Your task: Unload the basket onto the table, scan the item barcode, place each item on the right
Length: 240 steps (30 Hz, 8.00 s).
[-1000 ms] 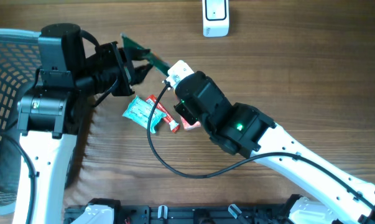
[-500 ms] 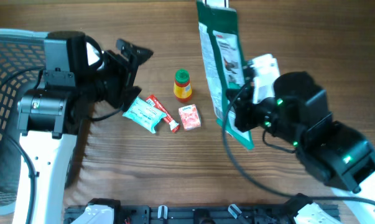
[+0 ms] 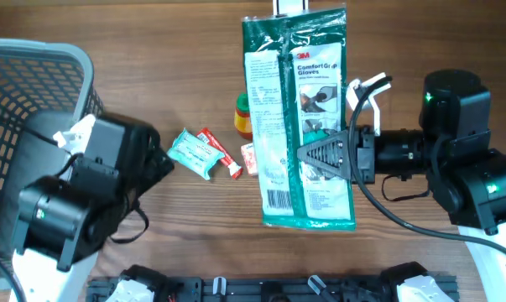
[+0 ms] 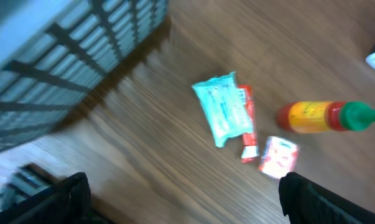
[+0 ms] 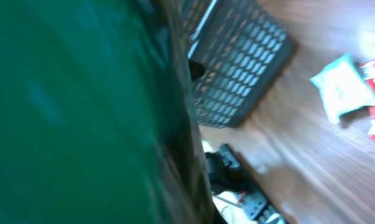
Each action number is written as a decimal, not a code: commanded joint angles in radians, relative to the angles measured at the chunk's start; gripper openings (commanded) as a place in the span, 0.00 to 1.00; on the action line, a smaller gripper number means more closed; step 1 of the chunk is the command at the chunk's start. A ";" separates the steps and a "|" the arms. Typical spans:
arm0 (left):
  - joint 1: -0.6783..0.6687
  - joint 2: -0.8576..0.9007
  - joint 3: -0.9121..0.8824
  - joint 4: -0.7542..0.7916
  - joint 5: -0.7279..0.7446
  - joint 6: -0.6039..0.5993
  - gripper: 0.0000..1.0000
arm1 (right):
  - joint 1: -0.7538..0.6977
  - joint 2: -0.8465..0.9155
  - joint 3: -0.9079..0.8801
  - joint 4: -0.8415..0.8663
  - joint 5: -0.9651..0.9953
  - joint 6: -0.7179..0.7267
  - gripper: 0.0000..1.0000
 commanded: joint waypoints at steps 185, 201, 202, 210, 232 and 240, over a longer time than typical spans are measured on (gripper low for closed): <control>-0.018 -0.005 0.003 -0.135 -0.064 0.080 1.00 | -0.341 0.724 0.487 -0.218 0.827 0.163 1.00; -0.018 -0.005 0.003 -0.135 -0.064 0.080 1.00 | -0.371 1.145 0.443 -0.324 0.300 0.248 1.00; -0.018 -0.005 0.003 -0.135 -0.064 0.080 1.00 | -0.369 1.179 0.443 -0.328 0.240 0.198 1.00; -0.018 -0.005 0.003 -0.135 -0.064 0.080 1.00 | -0.310 1.239 0.443 -0.354 0.146 0.082 1.00; -0.018 -0.005 0.003 -0.135 -0.064 0.080 1.00 | -0.200 1.362 0.443 -0.397 0.041 -0.030 0.64; -0.018 -0.005 0.003 -0.135 -0.064 0.080 1.00 | -0.205 1.361 0.443 -0.575 0.032 -0.078 0.48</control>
